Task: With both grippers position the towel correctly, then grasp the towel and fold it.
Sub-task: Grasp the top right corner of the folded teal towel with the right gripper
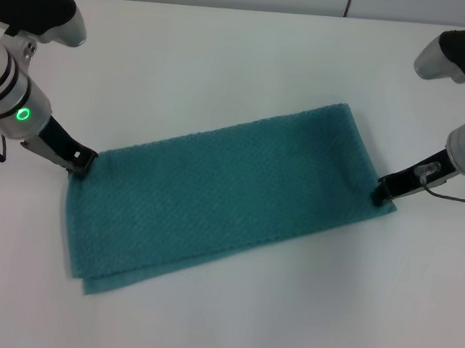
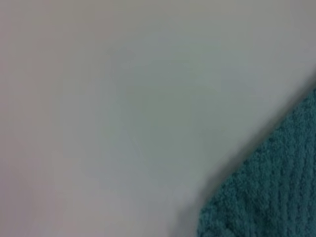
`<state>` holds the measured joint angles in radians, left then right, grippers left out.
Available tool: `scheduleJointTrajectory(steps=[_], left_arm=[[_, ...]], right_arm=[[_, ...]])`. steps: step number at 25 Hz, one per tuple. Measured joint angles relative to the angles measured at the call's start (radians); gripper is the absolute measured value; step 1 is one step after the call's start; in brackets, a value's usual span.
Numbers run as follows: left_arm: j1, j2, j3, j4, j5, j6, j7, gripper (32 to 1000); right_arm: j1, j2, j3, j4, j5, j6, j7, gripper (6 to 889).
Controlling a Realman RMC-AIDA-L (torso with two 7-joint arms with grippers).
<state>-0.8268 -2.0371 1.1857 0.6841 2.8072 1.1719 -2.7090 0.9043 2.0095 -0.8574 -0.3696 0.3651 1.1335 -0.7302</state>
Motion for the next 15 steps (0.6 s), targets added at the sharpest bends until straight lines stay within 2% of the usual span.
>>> scheduleJointTrajectory(steps=[7,15], left_arm=[[0.0,0.0,0.0,0.0,0.0,0.0,0.0,63],[-0.001,0.0,0.0,0.009,0.0,0.001,0.0,67]], right_arm=[[-0.005,-0.001,0.0,-0.001,0.0,0.005,-0.009,33],[-0.009,-0.003,0.0,-0.004,0.0,0.042,-0.026,39]])
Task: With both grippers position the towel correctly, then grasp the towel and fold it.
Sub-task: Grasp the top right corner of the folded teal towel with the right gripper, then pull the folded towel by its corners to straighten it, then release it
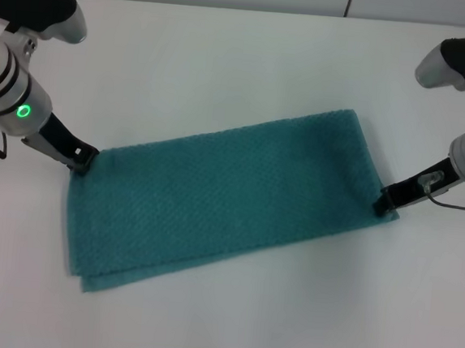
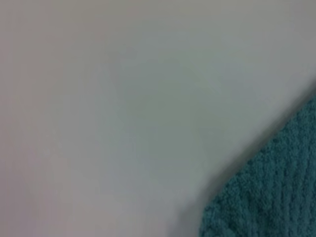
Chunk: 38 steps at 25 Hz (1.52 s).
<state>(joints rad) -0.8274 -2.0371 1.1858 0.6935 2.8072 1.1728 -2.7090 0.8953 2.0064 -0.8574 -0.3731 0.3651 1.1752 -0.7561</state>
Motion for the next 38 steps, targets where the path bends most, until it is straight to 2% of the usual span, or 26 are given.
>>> scheduleJointTrajectory(steps=[20,30,38], left_arm=[[-0.035,-0.0023,-0.002,0.029,-0.003,0.01,0.007,75],[-0.04,-0.0038,-0.002,0.029,-0.009,0.011,0.011,79],[-0.061,-0.0061,-0.002,0.029,-0.013,0.011,0.013,83]], right_arm=[[-0.009,0.002,0.006,-0.004,0.006,0.08,-0.042,40],[-0.009,0.003,0.003,-0.006,0.005,0.116,-0.055,41],[-0.018,0.003,0.002,-0.012,0.003,0.162,-0.081,41]])
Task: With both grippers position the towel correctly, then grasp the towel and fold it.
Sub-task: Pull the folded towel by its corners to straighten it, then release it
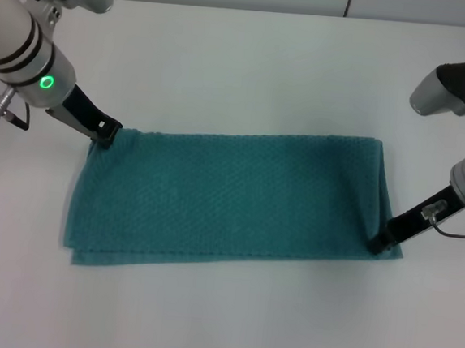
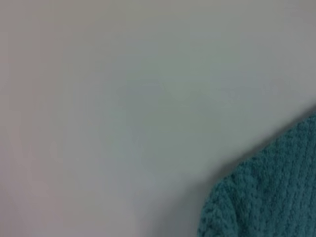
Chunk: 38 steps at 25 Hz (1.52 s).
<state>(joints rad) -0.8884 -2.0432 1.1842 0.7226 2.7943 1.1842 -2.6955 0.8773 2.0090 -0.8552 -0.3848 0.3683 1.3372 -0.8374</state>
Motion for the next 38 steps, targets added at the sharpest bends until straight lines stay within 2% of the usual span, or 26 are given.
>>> scheduleJointTrajectory(steps=[6,12,16,22,34,36,37,38], left_arm=[[-0.006,-0.0021,0.0,0.0,-0.002,0.0,0.0,85],[-0.017,-0.0048,0.0,-0.005,-0.004,0.0,0.0,88],[-0.021,-0.0048,0.024,-0.005,-0.029,0.0,0.002,90],[-0.028,-0.0047,0.029,-0.005,-0.038,0.0,0.002,92],[-0.03,-0.0009,0.026,-0.001,-0.039,0.019,0.001,97],[-0.031,-0.0002,0.025,0.001,-0.04,0.024,0.001,98],[-0.031,0.0005,0.022,0.008,-0.041,0.031,0.001,99],[-0.025,0.0016,0.02,0.031,-0.044,0.047,0.001,99]], right_arm=[[-0.024,0.001,0.0,-0.043,0.0,0.064,-0.017,41],[-0.038,0.0,0.004,-0.046,0.0,0.085,-0.026,42],[-0.043,0.0,0.003,-0.046,0.0,0.099,-0.036,42],[-0.045,0.001,0.008,-0.046,0.004,0.122,-0.049,42],[-0.056,0.0,0.009,-0.083,0.009,0.151,-0.051,43],[-0.057,-0.001,0.017,-0.089,0.01,0.154,-0.051,43],[-0.057,-0.005,0.036,-0.089,0.011,0.158,-0.056,43],[-0.057,-0.005,0.036,-0.089,0.011,0.158,-0.056,62]])
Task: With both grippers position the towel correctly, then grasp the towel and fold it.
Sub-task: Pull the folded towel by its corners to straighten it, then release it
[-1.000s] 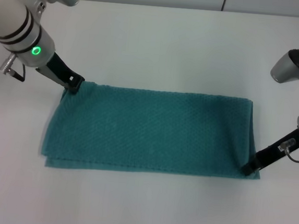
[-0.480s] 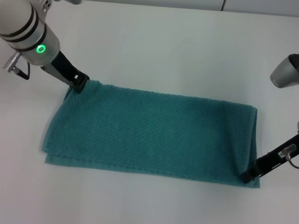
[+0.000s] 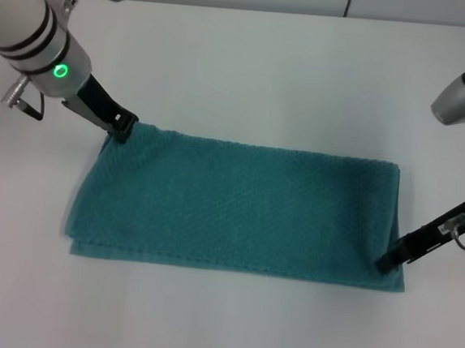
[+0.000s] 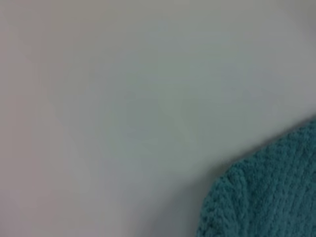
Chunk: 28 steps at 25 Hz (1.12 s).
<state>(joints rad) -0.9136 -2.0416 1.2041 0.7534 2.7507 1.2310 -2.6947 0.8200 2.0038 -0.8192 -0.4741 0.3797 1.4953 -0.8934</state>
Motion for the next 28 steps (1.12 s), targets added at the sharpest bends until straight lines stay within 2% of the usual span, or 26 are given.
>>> scheduleJointTrajectory(steps=[4,9,16,19,21,24,25,28], left_arm=[[0.005,0.0,0.0,0.019,-0.007,0.014,0.0,101],[0.017,0.0009,0.0,0.041,-0.024,0.038,0.0,103],[0.05,0.0034,-0.005,0.137,-0.029,0.097,-0.008,408],[0.065,0.0041,-0.005,0.185,-0.033,0.127,-0.009,529],[0.085,0.002,-0.005,0.236,-0.036,0.157,-0.008,601],[0.127,-0.0015,0.007,0.331,-0.059,0.201,0.004,699],[0.147,-0.002,0.017,0.378,-0.078,0.223,0.011,731],[0.178,-0.0021,0.033,0.442,-0.103,0.259,0.027,807]], right_arm=[[0.0,-0.004,0.052,-0.006,0.0,0.026,-0.019,139],[-0.002,-0.008,0.064,-0.025,0.001,0.037,-0.021,243],[-0.017,-0.01,0.097,-0.093,-0.001,0.066,-0.013,393],[-0.034,-0.016,0.139,-0.146,-0.004,0.08,-0.009,539],[-0.044,-0.018,0.169,-0.177,-0.006,0.087,-0.007,637],[-0.052,-0.027,0.216,-0.197,-0.007,0.088,-0.005,841],[-0.055,-0.03,0.228,-0.199,-0.008,0.088,-0.002,844],[-0.067,-0.033,0.237,-0.203,-0.011,0.081,0.012,851]])
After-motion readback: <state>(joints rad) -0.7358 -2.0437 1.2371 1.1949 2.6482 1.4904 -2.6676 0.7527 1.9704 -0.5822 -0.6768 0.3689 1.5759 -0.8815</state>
